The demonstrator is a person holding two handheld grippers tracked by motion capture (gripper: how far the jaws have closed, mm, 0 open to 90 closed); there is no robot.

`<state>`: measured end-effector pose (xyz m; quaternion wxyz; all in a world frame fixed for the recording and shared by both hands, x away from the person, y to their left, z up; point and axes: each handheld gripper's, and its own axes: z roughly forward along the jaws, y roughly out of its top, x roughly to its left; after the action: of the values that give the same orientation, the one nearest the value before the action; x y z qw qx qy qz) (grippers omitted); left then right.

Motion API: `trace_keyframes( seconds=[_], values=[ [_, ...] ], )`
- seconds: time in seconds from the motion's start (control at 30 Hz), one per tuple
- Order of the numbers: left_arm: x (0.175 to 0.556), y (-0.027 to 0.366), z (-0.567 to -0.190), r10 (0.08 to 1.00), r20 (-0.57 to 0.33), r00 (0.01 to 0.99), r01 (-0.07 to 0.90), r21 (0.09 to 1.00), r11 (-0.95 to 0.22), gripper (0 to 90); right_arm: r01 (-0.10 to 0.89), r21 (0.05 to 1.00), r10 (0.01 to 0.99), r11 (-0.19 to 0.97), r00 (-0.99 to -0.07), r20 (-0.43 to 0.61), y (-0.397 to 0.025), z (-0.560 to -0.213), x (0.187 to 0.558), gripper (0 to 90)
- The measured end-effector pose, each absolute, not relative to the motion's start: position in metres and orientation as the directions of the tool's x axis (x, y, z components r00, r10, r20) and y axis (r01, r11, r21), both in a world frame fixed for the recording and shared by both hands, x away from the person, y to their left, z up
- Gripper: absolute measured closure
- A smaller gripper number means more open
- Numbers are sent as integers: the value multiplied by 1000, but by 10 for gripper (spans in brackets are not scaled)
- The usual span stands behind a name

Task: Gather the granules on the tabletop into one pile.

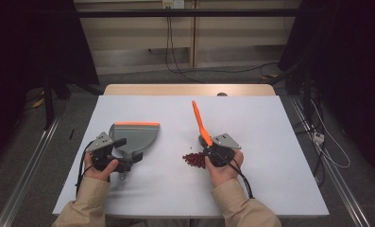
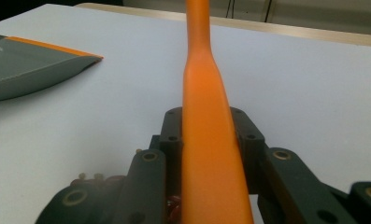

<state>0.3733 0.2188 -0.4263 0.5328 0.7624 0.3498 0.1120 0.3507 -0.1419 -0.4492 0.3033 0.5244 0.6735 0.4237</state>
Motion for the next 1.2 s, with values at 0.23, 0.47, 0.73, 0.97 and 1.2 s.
trace_keyframes(
  seconds=[0.23, 0.47, 0.73, 0.97, 1.2],
  values=[
    [373, 219, -426, 653, -201, 730, 413, 891, -188, 41, 441, 894, 962, 78, -269, 49, -138, -450, 354, 713],
    [373, 219, -427, 654, -200, 730, 413, 891, -189, 41, 434, 898, 960, 70, -274, 57, -134, -451, 357, 713],
    [374, 219, -427, 653, -201, 730, 417, 888, -194, 41, 432, 900, 954, 56, -289, 80, -136, -449, 360, 713],
    [374, 219, -427, 654, -202, 729, 417, 888, -190, 41, 430, 901, 949, 54, -303, 88, -149, -443, 363, 712],
    [374, 219, -427, 654, -201, 729, 418, 888, -193, 41, 429, 899, 932, 93, -356, 73, -162, -442, 368, 712]
  ],
)
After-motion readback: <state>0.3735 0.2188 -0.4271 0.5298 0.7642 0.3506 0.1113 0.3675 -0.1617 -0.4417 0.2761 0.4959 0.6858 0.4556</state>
